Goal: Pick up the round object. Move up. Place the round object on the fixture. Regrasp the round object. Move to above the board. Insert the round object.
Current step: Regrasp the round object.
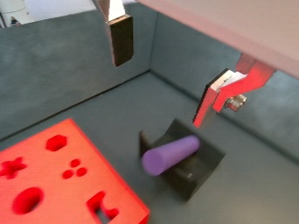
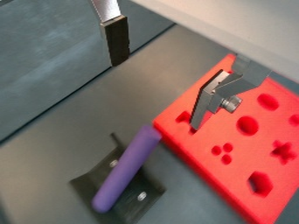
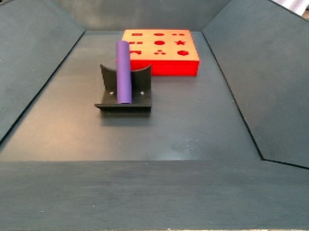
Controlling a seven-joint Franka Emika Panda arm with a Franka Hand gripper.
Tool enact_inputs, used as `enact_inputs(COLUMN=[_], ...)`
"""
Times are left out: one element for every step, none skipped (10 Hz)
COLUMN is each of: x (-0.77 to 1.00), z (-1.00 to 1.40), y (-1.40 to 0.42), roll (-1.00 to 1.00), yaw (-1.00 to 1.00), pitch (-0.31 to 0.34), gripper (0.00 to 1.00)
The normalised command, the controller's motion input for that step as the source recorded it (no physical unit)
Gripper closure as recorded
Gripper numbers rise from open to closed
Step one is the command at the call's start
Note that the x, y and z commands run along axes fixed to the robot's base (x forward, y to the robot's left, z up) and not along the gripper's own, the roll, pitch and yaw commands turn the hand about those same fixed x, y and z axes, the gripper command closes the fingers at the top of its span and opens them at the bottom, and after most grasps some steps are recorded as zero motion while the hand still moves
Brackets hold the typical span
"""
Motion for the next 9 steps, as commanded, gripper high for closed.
enact_inputs(x=[0.02, 0.04, 0.05, 0.07, 0.08, 0.1, 0.1, 0.11, 0.11], z=[0.0, -0.01, -0.01, -0.01, 0.0, 0.0, -0.01, -0.01, -0.01], y=[-0.02, -0.02, -0.03, -0.03, -0.03, -0.04, -0.04, -0.05, -0.05], roll=[1.0, 1.0, 1.0, 1.0, 1.0, 1.0, 1.0, 1.0, 1.0], yaw=[0.05, 0.05, 0.05, 0.06, 0.06, 0.07, 0.08, 0.1, 0.12], pitch=[0.025, 0.036, 0.045, 0.061, 0.077, 0.103, 0.118, 0.148, 0.17], gripper=[0.0, 0.0, 0.0, 0.0, 0.0, 0.0, 0.0, 0.0, 0.0])
